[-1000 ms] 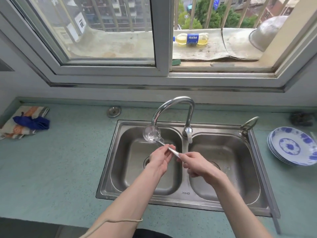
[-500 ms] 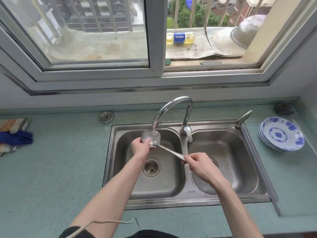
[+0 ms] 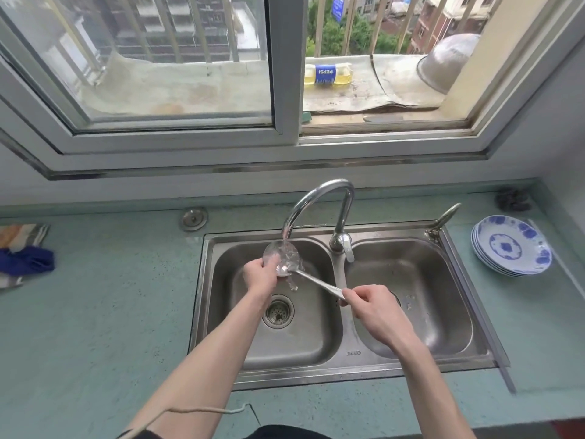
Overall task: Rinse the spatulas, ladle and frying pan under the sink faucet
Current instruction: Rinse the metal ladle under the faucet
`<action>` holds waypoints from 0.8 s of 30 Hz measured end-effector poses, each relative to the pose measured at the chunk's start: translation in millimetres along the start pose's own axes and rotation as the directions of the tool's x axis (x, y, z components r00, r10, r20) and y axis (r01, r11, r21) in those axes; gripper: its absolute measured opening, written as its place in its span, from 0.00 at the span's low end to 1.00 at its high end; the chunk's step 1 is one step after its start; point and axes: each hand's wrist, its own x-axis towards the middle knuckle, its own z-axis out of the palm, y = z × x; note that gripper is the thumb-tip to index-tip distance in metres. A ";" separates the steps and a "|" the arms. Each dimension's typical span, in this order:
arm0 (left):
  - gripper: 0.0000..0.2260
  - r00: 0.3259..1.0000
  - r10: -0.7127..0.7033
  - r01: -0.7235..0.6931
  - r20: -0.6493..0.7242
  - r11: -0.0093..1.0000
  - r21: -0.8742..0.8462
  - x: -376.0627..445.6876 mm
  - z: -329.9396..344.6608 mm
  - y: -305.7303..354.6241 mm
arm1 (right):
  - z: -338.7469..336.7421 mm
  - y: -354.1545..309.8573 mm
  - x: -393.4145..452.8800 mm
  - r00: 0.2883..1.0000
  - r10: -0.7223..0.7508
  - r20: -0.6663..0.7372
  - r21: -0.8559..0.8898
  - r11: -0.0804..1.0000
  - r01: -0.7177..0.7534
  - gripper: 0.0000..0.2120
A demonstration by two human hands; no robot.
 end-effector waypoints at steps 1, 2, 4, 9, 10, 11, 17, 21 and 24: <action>0.17 1.000 0.009 -0.009 -0.009 1.000 0.020 2.1 0.2 -3.1 | -0.5 0.4 -0.3 1.000 -0.004 0.003 0.011 1.000 0.004 0.17; 0.19 1.000 0.027 -0.027 0.001 0.999 0.018 4.1 1.0 -6.0 | -1.3 0.7 -0.6 1.000 -0.008 0.002 0.017 1.000 0.008 0.17; 0.23 0.998 0.063 -0.061 -0.014 0.995 0.082 15.5 1.2 -17.6 | -2.2 2.0 -0.8 1.000 -0.013 -0.006 0.007 1.000 0.013 0.17; 0.05 0.997 0.054 -0.056 0.060 0.998 0.033 -4.6 0.9 -5.7 | 9.5 6.9 -0.3 1.000 -0.017 -0.025 -0.063 0.998 0.015 0.21; 0.06 0.998 0.066 -0.066 0.025 0.998 0.022 -5.0 1.2 -6.2 | 12.0 7.9 -0.7 0.999 -0.019 -0.027 -0.054 0.998 0.017 0.22; 0.02 0.997 0.077 -0.077 -0.017 0.997 0.022 -6.1 -0.1 -6.3 | 14.0 8.7 -1.0 1.000 -0.020 -0.024 -0.043 0.999 0.019 0.22; 0.17 0.975 0.193 -0.158 -0.112 0.951 0.264 -3.6 -5.7 2.3 | 15.3 7.1 -2.7 1.000 0.005 0.023 0.048 0.999 -0.006 0.21; 0.19 0.974 0.225 -0.208 0.018 0.863 0.460 -10.2 2.5 7.4 | 20.0 2.9 -3.6 1.000 0.018 -0.007 0.050 0.999 -0.018 0.23; 0.30 0.930 0.352 -0.326 0.106 0.656 0.681 -19.2 6.1 -5.9 | 23.5 -1.6 -4.3 0.999 0.021 -0.045 0.025 1.000 -0.019 0.24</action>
